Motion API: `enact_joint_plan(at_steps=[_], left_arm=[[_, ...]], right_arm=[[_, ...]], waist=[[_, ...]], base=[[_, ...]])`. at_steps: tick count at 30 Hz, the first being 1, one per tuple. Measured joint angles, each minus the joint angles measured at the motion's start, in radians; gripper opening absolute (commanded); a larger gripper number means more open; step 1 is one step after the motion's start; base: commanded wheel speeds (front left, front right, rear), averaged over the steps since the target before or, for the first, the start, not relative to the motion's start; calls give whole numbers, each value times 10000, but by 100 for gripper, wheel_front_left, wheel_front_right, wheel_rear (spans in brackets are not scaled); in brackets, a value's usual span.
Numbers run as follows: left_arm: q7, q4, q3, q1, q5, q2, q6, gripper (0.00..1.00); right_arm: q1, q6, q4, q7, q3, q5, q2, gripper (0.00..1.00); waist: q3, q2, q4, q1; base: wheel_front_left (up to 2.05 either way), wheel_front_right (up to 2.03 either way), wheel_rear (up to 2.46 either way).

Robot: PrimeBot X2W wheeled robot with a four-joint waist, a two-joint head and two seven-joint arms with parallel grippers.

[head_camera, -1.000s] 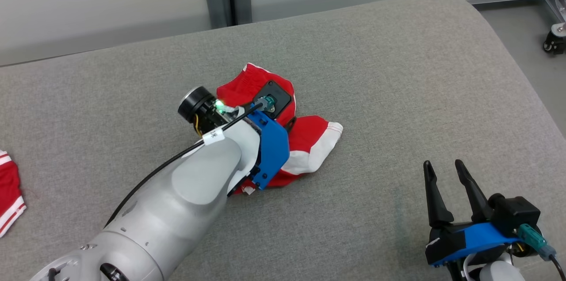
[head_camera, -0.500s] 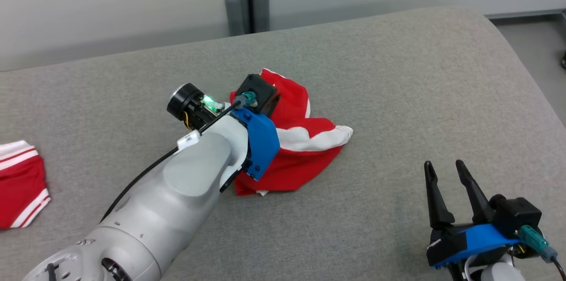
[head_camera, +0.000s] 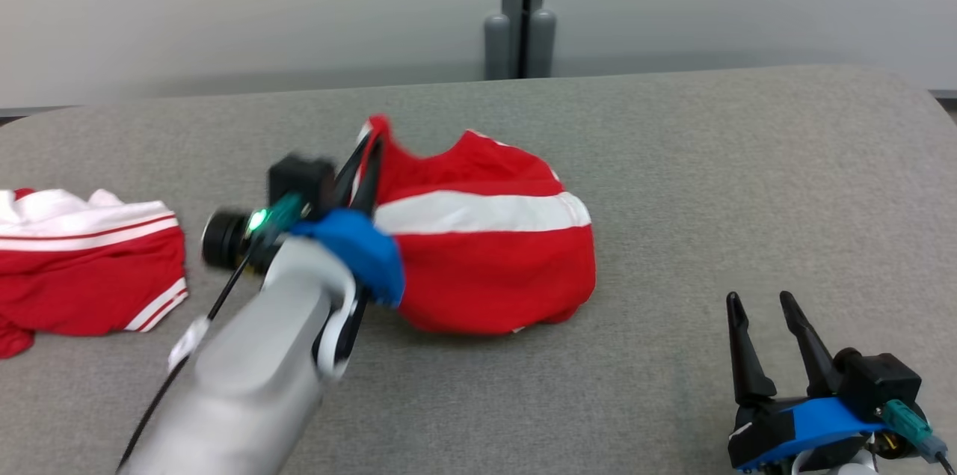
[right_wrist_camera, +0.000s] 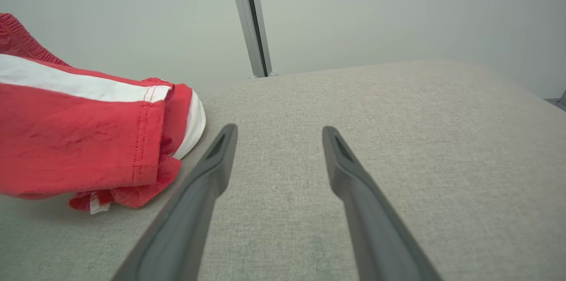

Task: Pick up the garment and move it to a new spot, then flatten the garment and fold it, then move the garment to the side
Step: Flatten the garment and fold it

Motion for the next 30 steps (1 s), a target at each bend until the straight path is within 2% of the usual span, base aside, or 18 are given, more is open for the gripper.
enact_joint_plan(at_steps=[4,6,10,14,15,16,25,30], left_arm=[[-2,-1762,1668,2301,313,568,732,0],[-6,-2529,2516,3308,451,683,884,0],[-6,-3417,3536,5275,800,585,899,0],[-6,-3739,4123,6326,1229,314,773,0],[-4,-3850,4205,6447,1476,278,759,16],[-4,-3990,4389,6496,1764,242,765,100],[-6,-5814,6460,6928,3858,-468,201,100],[-6,-6610,7450,7429,5120,-660,-224,100]], right_arm=[[65,0,4,0,6,-27,0,100],[66,0,8,2,63,-27,8,100],[72,0,2,0,119,-29,4,100],[82,0,8,0,111,-77,8,100],[86,0,12,0,100,-84,4,100],[97,0,19,0,92,-84,4,100],[151,0,109,0,136,-86,2,100],[286,0,134,0,128,-81,2,100]], waist=[[-6,1,333,0],[28,0,414,1],[75,0,537,0],[81,0,645,0],[73,0,668,0],[55,0,695,0],[-262,1,808,0],[-374,1,903,-1]], base=[[0,0,0],[0,0,0],[0,0,0],[0,0,0],[0,0,0],[0,0,0],[0,0,0],[0,0,0]])
